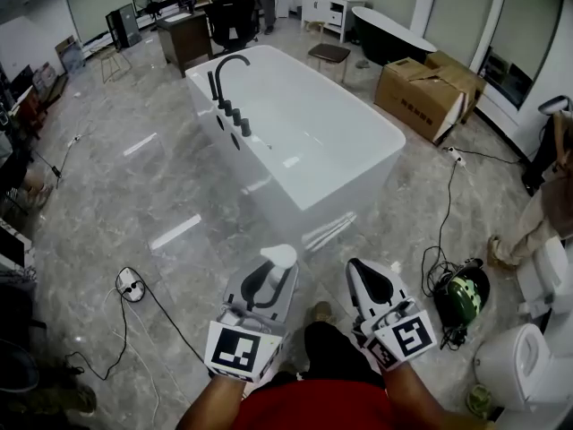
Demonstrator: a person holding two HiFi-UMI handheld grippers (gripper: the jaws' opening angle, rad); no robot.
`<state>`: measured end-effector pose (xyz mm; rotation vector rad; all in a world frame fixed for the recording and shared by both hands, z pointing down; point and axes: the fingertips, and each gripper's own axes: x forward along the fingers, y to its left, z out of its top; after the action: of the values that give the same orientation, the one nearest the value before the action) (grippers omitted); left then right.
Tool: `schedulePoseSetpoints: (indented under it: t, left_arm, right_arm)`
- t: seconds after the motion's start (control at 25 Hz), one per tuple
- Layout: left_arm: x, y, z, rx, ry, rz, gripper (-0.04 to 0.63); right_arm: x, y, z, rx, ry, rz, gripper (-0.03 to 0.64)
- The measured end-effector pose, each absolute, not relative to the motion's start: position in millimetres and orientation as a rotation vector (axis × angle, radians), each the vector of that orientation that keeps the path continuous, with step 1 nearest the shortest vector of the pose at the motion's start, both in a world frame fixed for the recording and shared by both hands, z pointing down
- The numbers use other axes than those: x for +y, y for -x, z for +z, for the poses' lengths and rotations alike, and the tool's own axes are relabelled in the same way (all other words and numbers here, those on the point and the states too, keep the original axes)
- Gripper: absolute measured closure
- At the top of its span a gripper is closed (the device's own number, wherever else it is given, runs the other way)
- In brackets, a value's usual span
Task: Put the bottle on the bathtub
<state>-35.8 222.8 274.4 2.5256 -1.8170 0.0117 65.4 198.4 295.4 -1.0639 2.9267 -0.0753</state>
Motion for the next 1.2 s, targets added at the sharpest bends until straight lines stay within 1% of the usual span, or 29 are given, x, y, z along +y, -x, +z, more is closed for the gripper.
schedulePoseSetpoints:
  t: [0.4,0.72,0.96,1.2]
  left_arm:
    - [85.9,49.7,309.5,-1.852,-2.491,0.077,0.500]
    - [-30.4,59.7,349.1,-1.895,-2.430,0.067,0.500]
    - [-90.0,66.4,398.8,-1.876,-2.416,0.132,0.500]
    - [-128.3,76.7,450.0,-1.815,-2.428,0.192,0.500]
  right_arm:
    - [58.6,-50.8,316.7,2.919,1.053,-0.042,0.612]
    - [-52.6,-46.0,342.1,2.951,1.026,-0.135,0.612]
    - [-100.6,-37.9,362.4,3.009,1.038,-0.164,0.612]
    - [-123.4,-33.3,389.4,3.023,1.164,-0.154,0.612]
